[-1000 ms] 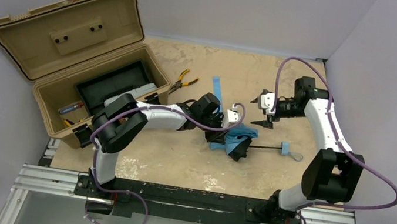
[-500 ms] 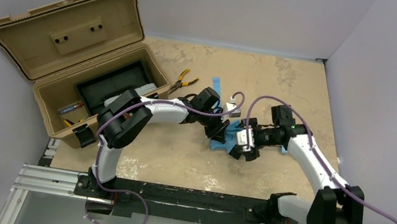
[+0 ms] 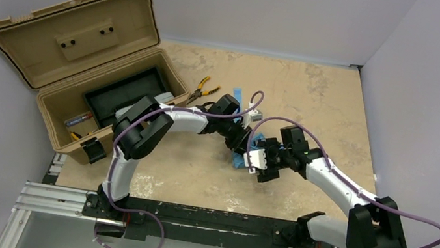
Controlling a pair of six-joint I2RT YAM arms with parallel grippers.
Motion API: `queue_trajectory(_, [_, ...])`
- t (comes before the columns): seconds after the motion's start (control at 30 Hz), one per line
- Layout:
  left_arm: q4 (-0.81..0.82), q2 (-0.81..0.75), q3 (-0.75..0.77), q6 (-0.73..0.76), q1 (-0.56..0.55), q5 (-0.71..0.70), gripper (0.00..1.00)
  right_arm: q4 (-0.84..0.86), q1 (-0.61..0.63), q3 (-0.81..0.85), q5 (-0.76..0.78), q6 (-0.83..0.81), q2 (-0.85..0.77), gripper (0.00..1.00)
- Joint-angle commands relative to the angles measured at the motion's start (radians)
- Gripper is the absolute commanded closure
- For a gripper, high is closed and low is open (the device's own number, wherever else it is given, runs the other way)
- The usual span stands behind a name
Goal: Put away the umbrella
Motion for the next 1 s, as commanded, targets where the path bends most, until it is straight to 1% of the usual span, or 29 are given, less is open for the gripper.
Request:
queue_trajectory(0.0, [-0.127,0.093,-0.050,-0.107,0.007,-0.030,1.00,0.067,0.039,-0.029,0.129,0.018,0.015,0.19])
queue_trajectory(0.17, [-0.069,0.114,-0.050,-0.215,0.014,-0.012,1.00,0.112,0.100,-0.039,0.192,0.010,0.094,0.35])
queue_trajectory(0.23, [-0.035,0.118,-0.049,-0.268,0.021,0.000,1.00,0.137,0.134,-0.045,0.230,0.015,0.135,0.46])
queue_trajectory(0.3, [0.002,0.118,-0.051,-0.327,0.034,0.011,1.00,0.140,0.154,-0.041,0.256,0.019,0.175,0.55])
queue_trajectory(0.4, [0.079,0.116,-0.052,-0.422,0.056,0.034,1.00,0.122,0.165,-0.018,0.267,0.029,0.207,0.74])
queue_trajectory(0.43, [0.111,0.114,-0.053,-0.455,0.065,0.042,0.99,0.110,0.172,-0.010,0.270,0.031,0.215,0.80])
queue_trajectory(0.53, [0.199,0.094,-0.061,-0.545,0.085,0.055,0.84,0.058,0.179,0.020,0.263,0.036,0.256,0.93])
queue_trajectory(0.57, [0.233,0.081,-0.065,-0.571,0.087,0.055,0.78,0.037,0.179,0.033,0.263,0.040,0.270,0.95])
queue_trajectory(0.63, [0.244,0.046,-0.055,-0.581,0.090,0.048,0.67,0.013,0.179,0.061,0.252,0.060,0.299,0.97])
queue_trajectory(0.73, [0.223,-0.024,-0.034,-0.567,0.089,0.025,0.57,-0.040,0.173,0.102,0.248,0.083,0.344,0.99])
queue_trajectory(0.83, [0.155,-0.106,-0.014,-0.521,0.089,-0.017,0.51,-0.101,0.162,0.123,0.249,0.068,0.374,0.99])
queue_trajectory(0.97, [0.024,-0.197,-0.001,-0.446,0.090,-0.101,0.50,-0.166,0.143,0.150,0.250,0.038,0.401,1.00])
